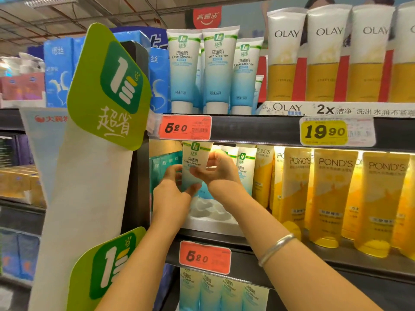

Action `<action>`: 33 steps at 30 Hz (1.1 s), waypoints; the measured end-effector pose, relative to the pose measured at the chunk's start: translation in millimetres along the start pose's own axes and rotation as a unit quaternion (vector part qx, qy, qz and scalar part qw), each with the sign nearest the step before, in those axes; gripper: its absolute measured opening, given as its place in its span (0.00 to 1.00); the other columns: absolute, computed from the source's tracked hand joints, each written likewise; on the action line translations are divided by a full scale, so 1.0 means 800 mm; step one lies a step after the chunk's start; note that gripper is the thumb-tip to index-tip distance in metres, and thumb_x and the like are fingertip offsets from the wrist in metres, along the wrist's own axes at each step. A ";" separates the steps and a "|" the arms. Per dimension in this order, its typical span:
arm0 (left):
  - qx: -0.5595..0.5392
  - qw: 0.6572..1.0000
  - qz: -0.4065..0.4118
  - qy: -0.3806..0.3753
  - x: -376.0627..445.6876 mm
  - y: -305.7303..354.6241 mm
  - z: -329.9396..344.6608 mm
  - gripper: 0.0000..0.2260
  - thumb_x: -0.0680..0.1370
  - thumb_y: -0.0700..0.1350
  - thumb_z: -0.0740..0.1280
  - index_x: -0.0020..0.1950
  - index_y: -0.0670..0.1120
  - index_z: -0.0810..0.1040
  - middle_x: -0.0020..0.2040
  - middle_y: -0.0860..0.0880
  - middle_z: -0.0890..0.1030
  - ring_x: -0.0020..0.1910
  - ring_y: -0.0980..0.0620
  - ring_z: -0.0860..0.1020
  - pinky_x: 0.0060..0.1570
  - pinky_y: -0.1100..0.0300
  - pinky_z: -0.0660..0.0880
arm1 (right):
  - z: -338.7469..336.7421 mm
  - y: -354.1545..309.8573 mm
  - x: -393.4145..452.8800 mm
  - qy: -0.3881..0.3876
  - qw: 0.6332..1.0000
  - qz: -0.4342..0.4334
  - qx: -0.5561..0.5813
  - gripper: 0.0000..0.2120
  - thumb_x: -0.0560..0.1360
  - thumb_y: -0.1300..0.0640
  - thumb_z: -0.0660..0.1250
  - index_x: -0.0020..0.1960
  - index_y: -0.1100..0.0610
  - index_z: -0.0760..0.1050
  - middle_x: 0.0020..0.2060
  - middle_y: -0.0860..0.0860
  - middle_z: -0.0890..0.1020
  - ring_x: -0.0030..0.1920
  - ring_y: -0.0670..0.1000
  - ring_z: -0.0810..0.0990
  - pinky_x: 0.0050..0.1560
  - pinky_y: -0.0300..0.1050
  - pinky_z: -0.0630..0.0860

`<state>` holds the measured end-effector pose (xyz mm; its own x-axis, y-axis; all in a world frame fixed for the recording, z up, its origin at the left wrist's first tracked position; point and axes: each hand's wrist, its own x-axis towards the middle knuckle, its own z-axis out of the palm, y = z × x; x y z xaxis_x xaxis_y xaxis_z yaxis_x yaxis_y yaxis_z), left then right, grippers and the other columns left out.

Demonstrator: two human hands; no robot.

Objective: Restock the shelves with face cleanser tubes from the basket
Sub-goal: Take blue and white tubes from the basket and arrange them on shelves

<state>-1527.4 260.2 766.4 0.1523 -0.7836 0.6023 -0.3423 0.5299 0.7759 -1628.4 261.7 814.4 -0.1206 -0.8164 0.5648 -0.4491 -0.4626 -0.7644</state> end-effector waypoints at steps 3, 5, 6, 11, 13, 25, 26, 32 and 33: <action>0.026 1.000 -0.013 0.001 0.003 -0.002 0.002 0.20 0.72 0.44 0.71 0.63 0.48 0.72 0.57 0.47 0.79 0.52 0.52 0.75 0.48 0.63 0.70 | 0.006 0.007 0.002 0.016 1.000 -0.010 -0.020 0.16 0.70 0.58 0.73 0.53 0.62 0.73 0.54 0.56 0.80 0.54 0.54 0.79 0.51 0.45 0.77; 0.038 0.999 -0.017 0.008 0.005 0.000 0.003 0.22 0.73 0.43 0.70 0.66 0.47 0.71 0.59 0.45 0.78 0.58 0.48 0.76 0.51 0.61 0.70 | 0.010 0.010 0.005 0.019 0.999 -0.021 -0.028 0.16 0.70 0.57 0.73 0.52 0.62 0.73 0.52 0.56 0.81 0.52 0.54 0.79 0.51 0.47 0.77; 0.045 0.999 -0.018 0.012 0.005 0.001 0.002 0.22 0.74 0.43 0.70 0.67 0.47 0.71 0.60 0.45 0.78 0.60 0.47 0.75 0.53 0.60 0.70 | 0.012 0.010 0.007 0.018 0.999 -0.027 -0.028 0.16 0.69 0.57 0.73 0.52 0.62 0.73 0.51 0.56 0.81 0.51 0.54 0.79 0.50 0.47 0.77; 0.104 0.994 -0.015 0.001 0.002 0.001 0.001 0.20 0.76 0.42 0.67 0.67 0.45 0.71 0.62 0.45 0.77 0.62 0.47 0.74 0.58 0.59 0.69 | 0.017 0.016 0.013 -0.006 0.998 -0.037 -0.057 0.14 0.69 0.57 0.73 0.45 0.56 0.68 0.37 0.47 0.75 0.40 0.49 0.73 0.32 0.29 0.67; 0.125 0.992 -0.026 -0.009 0.002 0.000 0.002 0.19 0.76 0.43 0.66 0.67 0.44 0.71 0.62 0.45 0.77 0.62 0.46 0.74 0.59 0.58 0.70 | 0.020 0.018 0.015 -0.015 0.997 -0.030 -0.069 0.16 0.69 0.56 0.73 0.39 0.54 0.64 0.33 0.43 0.69 0.36 0.46 0.70 0.26 0.27 0.65; 0.154 0.985 -0.074 -0.011 -0.003 0.015 -0.006 0.18 0.75 0.43 0.67 0.65 0.44 0.72 0.60 0.44 0.78 0.60 0.46 0.75 0.57 0.56 0.71 | 0.009 0.019 0.002 -0.067 0.996 0.066 0.007 0.12 0.75 0.53 0.66 0.55 0.59 0.71 0.49 0.53 0.76 0.53 0.53 0.77 0.56 0.48 0.75; 0.133 0.988 -0.073 -0.003 -0.008 0.018 -0.009 0.18 0.75 0.43 0.68 0.65 0.45 0.72 0.59 0.45 0.78 0.59 0.48 0.75 0.56 0.57 0.71 | 0.002 0.018 -0.004 -0.064 0.995 0.073 0.036 0.08 0.76 0.53 0.65 0.51 0.57 0.72 0.48 0.53 0.77 0.52 0.54 0.79 0.57 0.51 0.76; -0.055 0.995 -0.086 0.017 -0.054 0.045 -0.017 0.06 0.76 0.42 0.67 0.48 0.53 0.77 0.46 0.54 0.80 0.45 0.55 0.81 0.46 0.57 0.78 | -0.047 0.010 -0.059 -0.073 0.984 0.061 0.150 0.06 0.78 0.56 0.61 0.43 0.52 0.73 0.40 0.49 0.80 0.38 0.45 0.79 0.42 0.40 0.78; -0.097 0.990 -0.101 0.015 -0.064 0.048 -0.016 0.07 0.76 0.41 0.67 0.45 0.54 0.77 0.45 0.54 0.80 0.43 0.56 0.81 0.42 0.59 0.78 | -0.053 0.008 -0.069 -0.077 0.981 0.067 0.163 0.05 0.78 0.56 0.61 0.45 0.54 0.74 0.40 0.49 0.80 0.38 0.45 0.79 0.42 0.40 0.78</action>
<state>-1536.2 324.9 768.2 0.2276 -0.8719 0.4336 -0.1186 0.4171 0.9011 -1662.4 318.5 791.5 -0.0122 -0.9084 0.4178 -0.1282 -0.4130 -0.9017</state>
